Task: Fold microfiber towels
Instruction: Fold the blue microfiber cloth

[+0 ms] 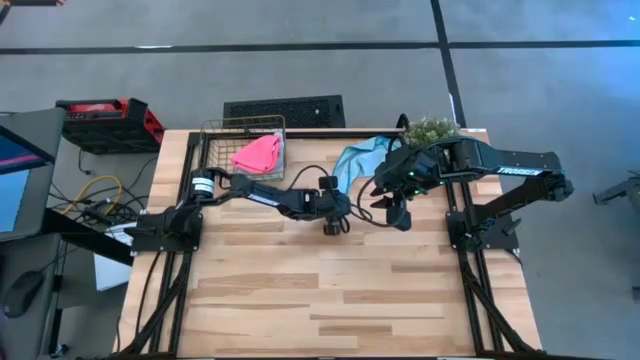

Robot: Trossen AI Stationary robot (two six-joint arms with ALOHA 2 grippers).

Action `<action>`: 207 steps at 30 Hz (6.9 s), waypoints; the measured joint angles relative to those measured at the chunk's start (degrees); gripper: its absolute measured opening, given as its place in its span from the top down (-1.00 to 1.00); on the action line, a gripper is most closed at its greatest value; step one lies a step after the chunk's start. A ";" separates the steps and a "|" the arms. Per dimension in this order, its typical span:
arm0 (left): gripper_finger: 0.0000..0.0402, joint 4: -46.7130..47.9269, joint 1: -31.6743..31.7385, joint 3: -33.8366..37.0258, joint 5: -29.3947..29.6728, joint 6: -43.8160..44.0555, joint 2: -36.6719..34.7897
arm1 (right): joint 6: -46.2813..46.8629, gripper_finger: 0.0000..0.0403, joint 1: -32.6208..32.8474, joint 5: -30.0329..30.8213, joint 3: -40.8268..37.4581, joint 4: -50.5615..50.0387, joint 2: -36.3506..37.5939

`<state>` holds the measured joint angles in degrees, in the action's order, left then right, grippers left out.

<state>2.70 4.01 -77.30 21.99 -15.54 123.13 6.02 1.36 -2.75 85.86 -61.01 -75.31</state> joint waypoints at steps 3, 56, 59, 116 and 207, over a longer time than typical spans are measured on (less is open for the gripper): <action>0.29 0.44 0.64 0.00 -2.64 0.62 -0.04 | 0.00 0.19 -0.01 0.01 0.00 0.00 0.00; 1.00 49.36 -7.33 -10.93 -6.31 6.45 -30.59 | -18.11 0.19 -0.73 2.77 -0.07 18.42 -16.07; 1.00 50.13 -8.40 -10.93 -6.11 8.90 -31.95 | -19.33 0.19 -0.71 2.67 -0.06 22.36 -18.37; 1.00 62.87 -13.99 -27.94 0.31 14.69 -36.28 | -23.81 0.19 -4.01 -8.61 -0.07 33.41 -25.03; 1.00 58.74 -5.61 -42.29 26.18 3.92 -26.73 | -0.04 0.97 -3.37 40.08 0.00 -5.68 6.32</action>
<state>61.45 -1.60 -119.59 48.18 -11.62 96.40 5.98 -2.02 37.33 85.86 -66.69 -68.99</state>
